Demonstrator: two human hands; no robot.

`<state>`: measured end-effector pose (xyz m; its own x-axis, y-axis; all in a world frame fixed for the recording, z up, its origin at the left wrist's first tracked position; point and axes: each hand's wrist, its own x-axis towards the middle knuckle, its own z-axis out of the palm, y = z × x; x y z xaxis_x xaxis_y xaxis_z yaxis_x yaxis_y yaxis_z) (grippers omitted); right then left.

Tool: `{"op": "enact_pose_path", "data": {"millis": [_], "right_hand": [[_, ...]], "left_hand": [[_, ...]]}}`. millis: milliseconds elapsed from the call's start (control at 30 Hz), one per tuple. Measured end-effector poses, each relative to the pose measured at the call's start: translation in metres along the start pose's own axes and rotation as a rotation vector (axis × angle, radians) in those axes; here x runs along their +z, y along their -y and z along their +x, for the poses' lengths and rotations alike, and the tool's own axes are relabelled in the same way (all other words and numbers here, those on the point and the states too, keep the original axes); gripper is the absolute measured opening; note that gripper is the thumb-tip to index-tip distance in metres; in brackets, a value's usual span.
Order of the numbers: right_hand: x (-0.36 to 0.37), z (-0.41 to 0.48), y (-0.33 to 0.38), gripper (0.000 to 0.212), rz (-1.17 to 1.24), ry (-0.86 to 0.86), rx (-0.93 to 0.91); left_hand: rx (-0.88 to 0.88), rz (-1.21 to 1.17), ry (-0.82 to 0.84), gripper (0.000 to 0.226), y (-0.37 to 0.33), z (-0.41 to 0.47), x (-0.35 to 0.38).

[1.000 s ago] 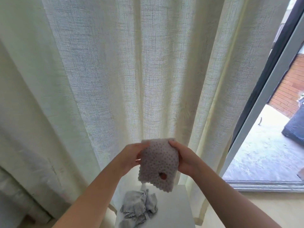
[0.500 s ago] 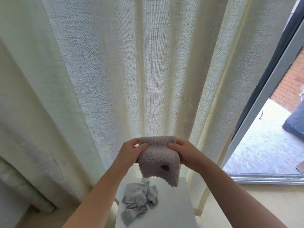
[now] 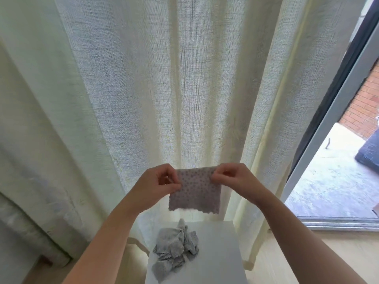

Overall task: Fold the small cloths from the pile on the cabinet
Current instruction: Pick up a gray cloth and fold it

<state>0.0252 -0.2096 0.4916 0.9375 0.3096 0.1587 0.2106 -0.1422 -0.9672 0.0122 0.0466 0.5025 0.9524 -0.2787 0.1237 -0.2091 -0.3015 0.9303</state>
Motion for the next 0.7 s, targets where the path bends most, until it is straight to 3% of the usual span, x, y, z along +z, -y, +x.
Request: {"op": "enact_pose_path", "data": {"millis": [133,233,300,400,567,700], "right_hand": [[0.007,0.002,0.0,0.037,-0.168,0.048,-0.077],[0.015,0.004,0.003,0.055,-0.182,0.051,-0.08],[0.015,0.005,0.0,0.049,-0.226,0.065,-0.008],[0.006,0.001,-0.009,0.014,-0.434,0.14,0.12],[0.007,-0.009,-0.01,0.005,-0.484,0.077,0.061],[0.012,-0.014,-0.003,0.021,-0.422,0.014,-0.018]], "left_hand": [[-0.084,0.078,0.116,0.034,-0.001,0.003,0.0],[-0.093,0.262,0.178,0.014,-0.006,0.007,0.012],[-0.059,0.289,0.105,0.007,-0.009,0.007,0.02],[-0.064,0.232,0.022,0.011,-0.003,0.005,0.02],[-0.079,0.168,0.103,0.02,0.005,-0.002,0.021],[0.049,0.244,-0.007,0.024,0.001,-0.008,0.026]]}}
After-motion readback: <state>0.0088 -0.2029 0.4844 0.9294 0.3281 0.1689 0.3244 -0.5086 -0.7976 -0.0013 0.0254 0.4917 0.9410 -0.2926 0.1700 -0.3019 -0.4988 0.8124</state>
